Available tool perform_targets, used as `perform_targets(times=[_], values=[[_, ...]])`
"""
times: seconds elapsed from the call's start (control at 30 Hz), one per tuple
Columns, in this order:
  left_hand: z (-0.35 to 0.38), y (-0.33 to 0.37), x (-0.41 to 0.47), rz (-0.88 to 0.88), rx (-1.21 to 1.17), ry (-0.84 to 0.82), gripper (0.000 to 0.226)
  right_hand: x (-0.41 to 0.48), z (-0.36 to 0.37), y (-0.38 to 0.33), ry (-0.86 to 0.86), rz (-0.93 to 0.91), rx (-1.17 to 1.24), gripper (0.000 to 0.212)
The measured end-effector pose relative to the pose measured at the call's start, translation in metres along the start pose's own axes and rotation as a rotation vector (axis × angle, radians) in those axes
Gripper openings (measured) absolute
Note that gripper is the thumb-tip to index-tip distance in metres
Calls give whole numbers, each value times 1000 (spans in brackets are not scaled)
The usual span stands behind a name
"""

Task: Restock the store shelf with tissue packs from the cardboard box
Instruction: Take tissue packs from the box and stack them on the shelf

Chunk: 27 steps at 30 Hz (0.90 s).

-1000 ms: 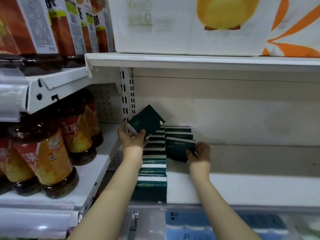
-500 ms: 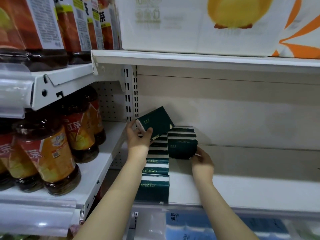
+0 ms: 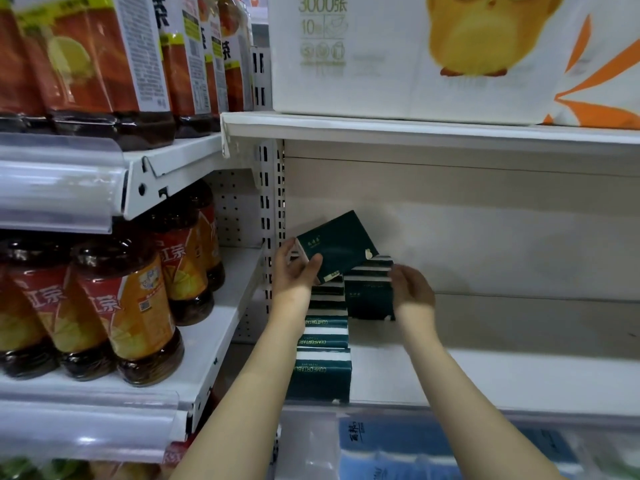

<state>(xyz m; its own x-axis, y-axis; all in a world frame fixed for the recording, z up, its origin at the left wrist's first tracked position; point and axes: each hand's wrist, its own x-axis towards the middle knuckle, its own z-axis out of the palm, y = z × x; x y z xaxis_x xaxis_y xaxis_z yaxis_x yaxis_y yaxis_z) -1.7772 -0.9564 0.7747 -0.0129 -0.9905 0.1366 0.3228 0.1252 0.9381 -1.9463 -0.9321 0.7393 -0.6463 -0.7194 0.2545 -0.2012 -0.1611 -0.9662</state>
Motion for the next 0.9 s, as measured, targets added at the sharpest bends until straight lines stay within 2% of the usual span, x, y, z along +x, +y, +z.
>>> perform_targets(times=[0.1, 0.17, 0.27, 0.37, 0.43, 0.57, 0.77, 0.9], values=[[-1, -2, 2, -16, 64, -53, 51, 7, 4, -29, -242, 155, 68, 37], [2, -2, 2, -19, 122, -103, 50, 8, 2, -34, -298, 190, 107, 39], [5, -2, 3, -3, 172, -133, 56, 8, -12, -26, -245, 232, 330, 26], [5, -3, 7, -62, 179, -84, 50, 9, -33, -2, -101, 310, 534, 36], [3, -5, 8, -88, 165, -51, 44, 4, -47, 14, -49, 341, 564, 40], [3, -7, 9, -103, 144, -45, 33, -14, -54, 37, -85, 351, 387, 39], [3, -14, 11, -104, 154, -32, 28, -23, -38, 39, -250, 190, 12, 49], [2, -16, 13, -99, 147, -30, 28, -25, -27, 43, -224, 144, -175, 55]])
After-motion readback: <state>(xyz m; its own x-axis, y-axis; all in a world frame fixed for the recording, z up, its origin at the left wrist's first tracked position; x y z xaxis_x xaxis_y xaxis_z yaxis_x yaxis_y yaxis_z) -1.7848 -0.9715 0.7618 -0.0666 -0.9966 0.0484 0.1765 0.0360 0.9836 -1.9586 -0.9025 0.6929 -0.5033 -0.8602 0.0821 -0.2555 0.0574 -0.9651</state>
